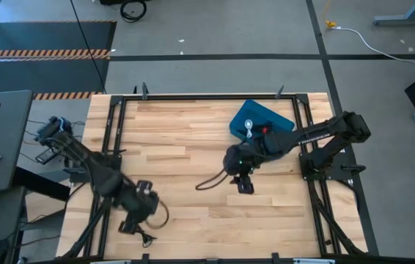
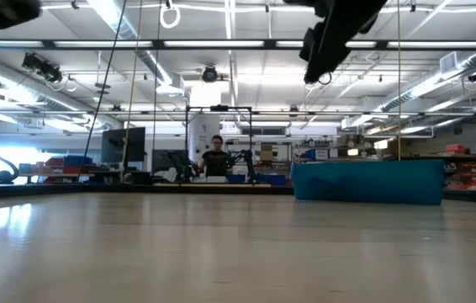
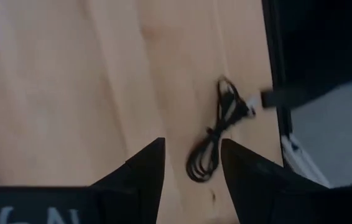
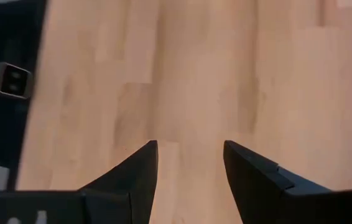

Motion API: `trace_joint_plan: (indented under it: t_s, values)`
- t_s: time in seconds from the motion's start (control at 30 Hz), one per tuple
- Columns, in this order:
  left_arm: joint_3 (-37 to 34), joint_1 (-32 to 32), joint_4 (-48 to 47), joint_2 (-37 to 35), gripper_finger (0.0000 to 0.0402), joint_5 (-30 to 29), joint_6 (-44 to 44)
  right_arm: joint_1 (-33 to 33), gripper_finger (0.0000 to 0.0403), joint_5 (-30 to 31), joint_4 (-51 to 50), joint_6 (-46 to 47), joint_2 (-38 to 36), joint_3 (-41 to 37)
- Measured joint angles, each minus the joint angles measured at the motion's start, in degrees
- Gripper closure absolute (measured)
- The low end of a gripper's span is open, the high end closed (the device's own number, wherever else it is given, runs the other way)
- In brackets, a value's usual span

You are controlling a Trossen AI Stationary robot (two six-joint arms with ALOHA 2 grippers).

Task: Pick and place USB-C Cables
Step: Put the black USB cable into the blue bin

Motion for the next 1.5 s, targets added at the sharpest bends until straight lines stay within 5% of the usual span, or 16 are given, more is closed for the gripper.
trace_joint_plan:
  t_s: [0.27, 0.83, 1.0, 1.2, 1.5]
  values:
    - [-0.02, -7.36, 2.76, 8.81, 0.0237, 1.05, -3.07, 3.45, 0.0215, 0.62, 3.13, 4.21, 0.0, 0.0]
    - [-0.02, -12.26, 9.57, 22.78, 0.0238, 1.52, -1.55, 4.11, 0.0215, 2.12, 3.45, 8.93, 0.0, 0.0]
    - [-0.02, -12.27, 10.4, 23.85, 0.0266, -1.0, -0.67, 4.11, 0.0215, 2.12, 5.07, 9.19, 0.0, -0.02]
    - [-0.02, -12.01, 11.54, 23.88, 0.0355, -3.17, -1.0, 4.11, 0.0215, 2.07, 5.84, 10.48, 0.0, -0.02]
    - [-0.02, -10.03, 11.58, 23.78, 0.0359, -15.27, -0.72, 4.14, 0.0215, 1.91, 5.82, 10.87, 0.0, -0.02]
